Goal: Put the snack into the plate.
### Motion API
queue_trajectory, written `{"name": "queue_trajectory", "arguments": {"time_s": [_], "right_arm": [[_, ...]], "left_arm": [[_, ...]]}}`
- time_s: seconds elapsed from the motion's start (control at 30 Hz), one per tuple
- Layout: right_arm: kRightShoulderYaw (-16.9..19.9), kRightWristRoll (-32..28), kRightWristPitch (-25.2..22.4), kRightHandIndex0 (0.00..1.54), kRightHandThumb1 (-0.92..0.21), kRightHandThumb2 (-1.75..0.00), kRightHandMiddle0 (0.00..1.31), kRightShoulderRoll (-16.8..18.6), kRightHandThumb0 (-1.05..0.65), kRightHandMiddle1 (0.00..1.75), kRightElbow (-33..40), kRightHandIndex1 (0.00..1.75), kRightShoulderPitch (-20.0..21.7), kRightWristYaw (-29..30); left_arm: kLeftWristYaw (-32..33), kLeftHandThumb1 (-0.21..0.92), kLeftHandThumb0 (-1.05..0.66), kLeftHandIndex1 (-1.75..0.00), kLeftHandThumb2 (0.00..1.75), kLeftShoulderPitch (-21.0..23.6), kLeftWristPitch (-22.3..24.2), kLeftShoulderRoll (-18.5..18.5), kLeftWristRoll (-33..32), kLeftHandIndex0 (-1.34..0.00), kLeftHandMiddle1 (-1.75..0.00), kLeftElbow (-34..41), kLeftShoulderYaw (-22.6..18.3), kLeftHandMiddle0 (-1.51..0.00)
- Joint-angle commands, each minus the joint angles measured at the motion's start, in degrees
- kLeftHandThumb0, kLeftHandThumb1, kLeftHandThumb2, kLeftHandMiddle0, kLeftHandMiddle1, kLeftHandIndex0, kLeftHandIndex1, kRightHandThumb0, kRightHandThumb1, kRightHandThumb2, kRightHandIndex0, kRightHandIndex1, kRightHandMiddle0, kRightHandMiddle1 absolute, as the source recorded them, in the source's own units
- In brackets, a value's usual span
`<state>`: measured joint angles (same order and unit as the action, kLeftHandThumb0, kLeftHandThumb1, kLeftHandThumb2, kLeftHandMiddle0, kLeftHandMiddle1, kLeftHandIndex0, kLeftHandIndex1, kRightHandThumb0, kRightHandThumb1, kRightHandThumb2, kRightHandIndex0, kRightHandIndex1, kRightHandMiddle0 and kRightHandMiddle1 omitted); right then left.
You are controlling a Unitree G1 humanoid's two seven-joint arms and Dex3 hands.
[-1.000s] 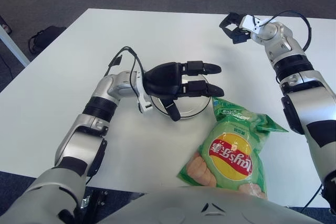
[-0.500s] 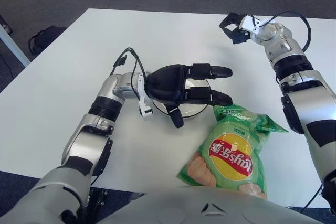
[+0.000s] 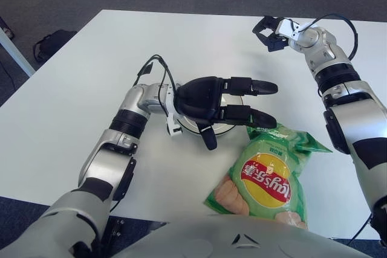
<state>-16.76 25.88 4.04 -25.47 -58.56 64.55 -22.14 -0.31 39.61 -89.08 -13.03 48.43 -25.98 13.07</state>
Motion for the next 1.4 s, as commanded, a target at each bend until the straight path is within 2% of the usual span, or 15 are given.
{"name": "queue_trajectory", "arguments": {"time_s": [0.0,0.17,0.3,0.4,0.5,0.57,0.73,0.87,1.07,1.2,1.37], "right_arm": [[-0.2,0.2,-0.9,0.27,-0.92,-1.05,0.00,0.4,-0.69,0.85,-0.5,0.56,2.3,0.2],[-0.5,0.5,-1.5,0.28,-0.92,-1.05,0.00,0.5,-0.70,0.84,-0.4,0.56,2.7,0.3],[-0.8,0.9,-2.6,0.29,-0.92,-1.05,0.00,0.4,-0.71,0.82,-0.2,0.57,3.2,0.5],[-0.9,1.1,-3.8,0.31,-0.92,-1.05,0.00,-0.3,-0.72,0.84,0.7,0.65,3.6,-0.1],[-1.4,1.6,-4.1,0.31,-0.92,-1.04,0.00,1.0,-0.73,0.85,-4.3,0.70,5.7,2.1],[-0.9,0.9,-4.6,0.32,-0.92,-1.03,0.00,0.6,-0.74,0.90,-4.2,0.73,5.8,1.2],[1.2,-1.6,-4.2,0.30,-0.92,-1.00,0.00,-2.3,-0.73,1.25,-0.2,0.89,4.1,-2.3],[2.3,-2.4,-5.7,0.29,-0.92,-0.98,0.00,-4.5,-0.73,1.37,5.4,0.97,1.6,-4.5],[1.7,-1.2,-8.1,0.23,-0.92,-0.96,0.00,-5.5,-0.74,1.32,9.1,0.96,0.6,-4.8],[1.3,-0.8,-9.3,0.21,-0.92,-0.96,0.00,-6.2,-0.74,1.25,10.6,0.92,0.3,-4.9],[1.1,-0.3,-10.2,0.19,-0.92,-0.94,0.00,-6.6,-0.73,1.24,10.2,0.88,1.0,-5.0]], "left_arm": [[-0.7,0.74,-0.38,-0.59,0.90,2.9,0.8,-1.3,-0.4,0.00,-0.05,-0.3,1.3,-0.22],[-1.2,0.74,-0.38,-0.59,0.91,4.3,2.3,-2.5,-0.4,0.00,-0.05,-0.4,2.3,-0.23],[-1.0,0.78,-0.44,-0.58,0.86,5.3,3.7,-2.9,0.5,0.00,-0.05,-0.5,2.6,-0.25],[0.0,0.83,-0.50,-0.60,0.77,5.8,4.6,-2.6,1.8,0.00,-0.05,-0.6,2.3,-0.27],[2.3,0.88,-0.55,-0.60,0.70,6.7,5.6,-2.1,4.3,0.00,-0.05,-1.2,1.8,-0.27],[3.9,0.90,-0.57,-0.60,0.68,7.4,6.0,-2.1,5.7,0.00,-0.04,-1.9,1.9,-0.27],[10.2,0.92,-0.66,-0.55,0.68,9.4,6.3,-2.1,10.7,0.00,-0.03,-3.4,2.2,-0.25],[16.5,0.92,-0.69,-0.49,0.67,10.4,6.5,-2.2,15.1,0.00,-0.02,-3.5,3.2,-0.23],[22.8,0.92,-0.67,-0.42,0.60,9.3,7.7,-0.7,18.3,0.00,-0.01,-0.9,7.3,-0.23],[24.0,0.91,-0.61,-0.47,0.57,8.4,6.8,-0.7,17.2,0.00,-0.02,0.2,9.5,-0.24],[22.4,0.90,-0.54,-0.46,0.62,10.8,4.6,-2.1,15.7,0.00,-0.01,-0.7,12.0,-0.24]]}}
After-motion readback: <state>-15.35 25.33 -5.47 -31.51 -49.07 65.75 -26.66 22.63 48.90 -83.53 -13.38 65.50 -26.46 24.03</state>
